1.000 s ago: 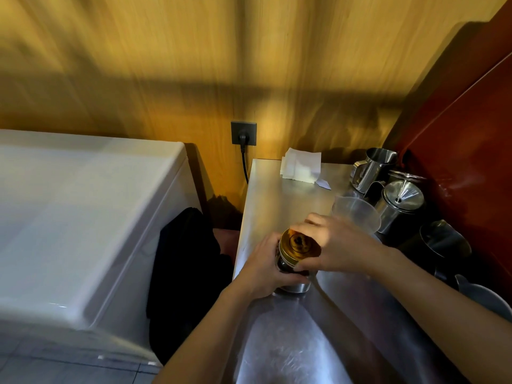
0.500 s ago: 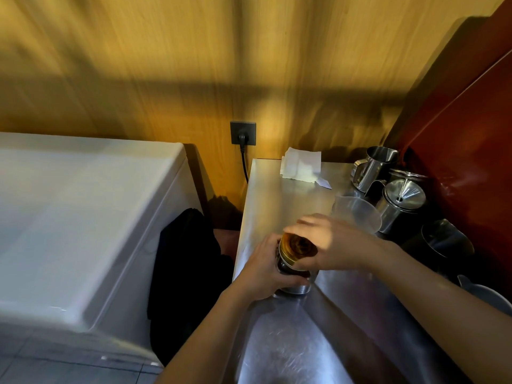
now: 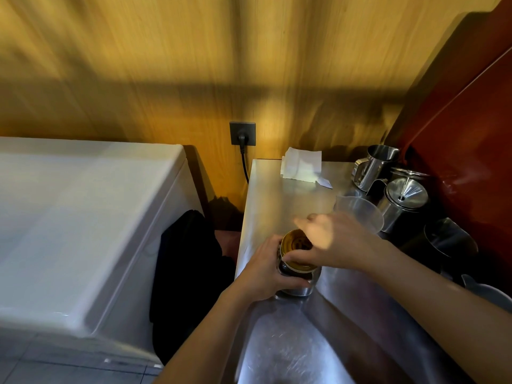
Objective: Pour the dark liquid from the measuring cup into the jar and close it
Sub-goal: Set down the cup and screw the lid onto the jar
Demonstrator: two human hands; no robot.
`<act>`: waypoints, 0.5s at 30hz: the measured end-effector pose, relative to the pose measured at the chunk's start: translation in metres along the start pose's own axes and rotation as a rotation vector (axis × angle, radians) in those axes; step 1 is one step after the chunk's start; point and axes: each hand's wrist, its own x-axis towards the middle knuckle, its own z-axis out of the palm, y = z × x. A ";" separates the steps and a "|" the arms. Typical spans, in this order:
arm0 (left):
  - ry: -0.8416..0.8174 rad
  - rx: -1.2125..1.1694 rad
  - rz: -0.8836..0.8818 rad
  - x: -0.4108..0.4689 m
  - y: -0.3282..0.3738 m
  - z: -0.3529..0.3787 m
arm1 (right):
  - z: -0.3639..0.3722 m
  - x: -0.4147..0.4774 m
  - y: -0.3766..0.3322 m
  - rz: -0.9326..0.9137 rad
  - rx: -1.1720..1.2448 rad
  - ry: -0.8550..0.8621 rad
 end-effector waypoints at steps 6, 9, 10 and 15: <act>-0.075 -0.116 0.007 0.001 0.004 -0.007 | 0.012 -0.003 0.006 -0.370 -0.050 0.095; -0.242 -0.114 -0.020 0.006 0.011 -0.021 | 0.017 -0.004 0.007 -0.436 -0.023 0.156; -0.294 -0.106 -0.034 0.008 0.013 -0.025 | 0.018 -0.004 0.007 -0.442 -0.024 0.173; -0.308 -0.081 -0.046 0.008 0.019 -0.028 | 0.023 -0.004 0.002 -0.400 -0.065 0.216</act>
